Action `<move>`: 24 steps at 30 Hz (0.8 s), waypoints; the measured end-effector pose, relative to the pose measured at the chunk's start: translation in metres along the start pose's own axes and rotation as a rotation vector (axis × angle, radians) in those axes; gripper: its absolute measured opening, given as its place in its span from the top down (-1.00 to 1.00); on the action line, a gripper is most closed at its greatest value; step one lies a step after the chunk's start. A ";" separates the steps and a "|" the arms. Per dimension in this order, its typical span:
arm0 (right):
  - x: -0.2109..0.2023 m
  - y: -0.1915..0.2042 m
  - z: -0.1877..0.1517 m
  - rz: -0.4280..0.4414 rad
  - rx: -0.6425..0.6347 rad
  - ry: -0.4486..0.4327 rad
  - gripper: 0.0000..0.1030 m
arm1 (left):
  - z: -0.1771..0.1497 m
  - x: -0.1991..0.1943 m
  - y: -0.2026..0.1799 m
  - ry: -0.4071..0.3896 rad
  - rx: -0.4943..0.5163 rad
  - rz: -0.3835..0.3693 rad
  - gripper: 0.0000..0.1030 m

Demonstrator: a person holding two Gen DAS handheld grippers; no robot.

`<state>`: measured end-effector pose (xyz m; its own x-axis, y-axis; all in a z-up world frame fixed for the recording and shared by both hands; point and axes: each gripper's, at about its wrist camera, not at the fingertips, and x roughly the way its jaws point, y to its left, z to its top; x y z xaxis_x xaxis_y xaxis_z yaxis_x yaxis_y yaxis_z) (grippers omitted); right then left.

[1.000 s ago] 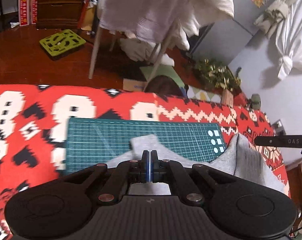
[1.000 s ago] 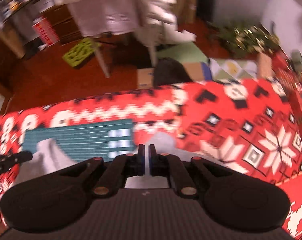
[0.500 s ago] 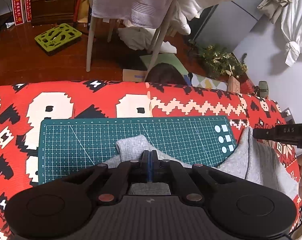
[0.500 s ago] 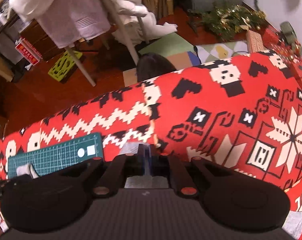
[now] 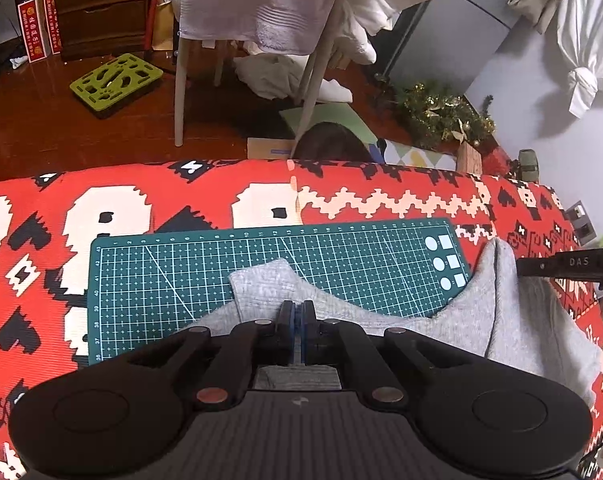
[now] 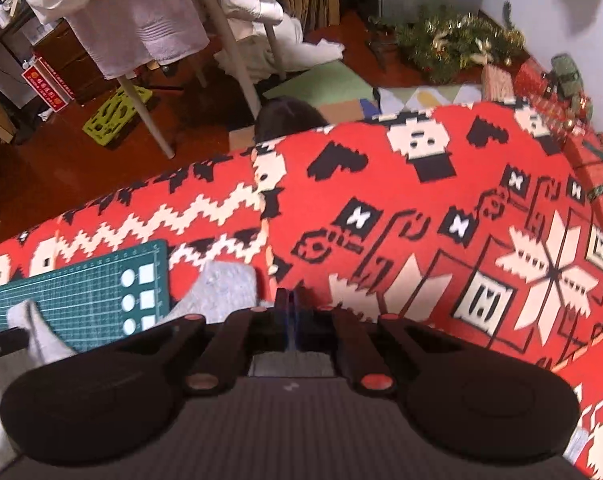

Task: Fold clothes
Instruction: 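Pull the grey polo collar with both grippers to straighten it over the mat, then open both grippers and release the collar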

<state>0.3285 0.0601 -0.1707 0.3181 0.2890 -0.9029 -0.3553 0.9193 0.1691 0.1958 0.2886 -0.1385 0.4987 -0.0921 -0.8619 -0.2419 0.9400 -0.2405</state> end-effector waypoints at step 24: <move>-0.027 -0.062 -0.006 0.001 0.144 -0.005 0.92 | -0.021 -0.036 0.006 -0.008 0.023 -0.019 0.94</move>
<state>0.3366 -0.0066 -0.1595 0.3223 0.2910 -0.9008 -0.2259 0.9477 0.2254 0.1588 0.2909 -0.1180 0.5095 -0.1073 -0.8537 -0.2137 0.9453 -0.2464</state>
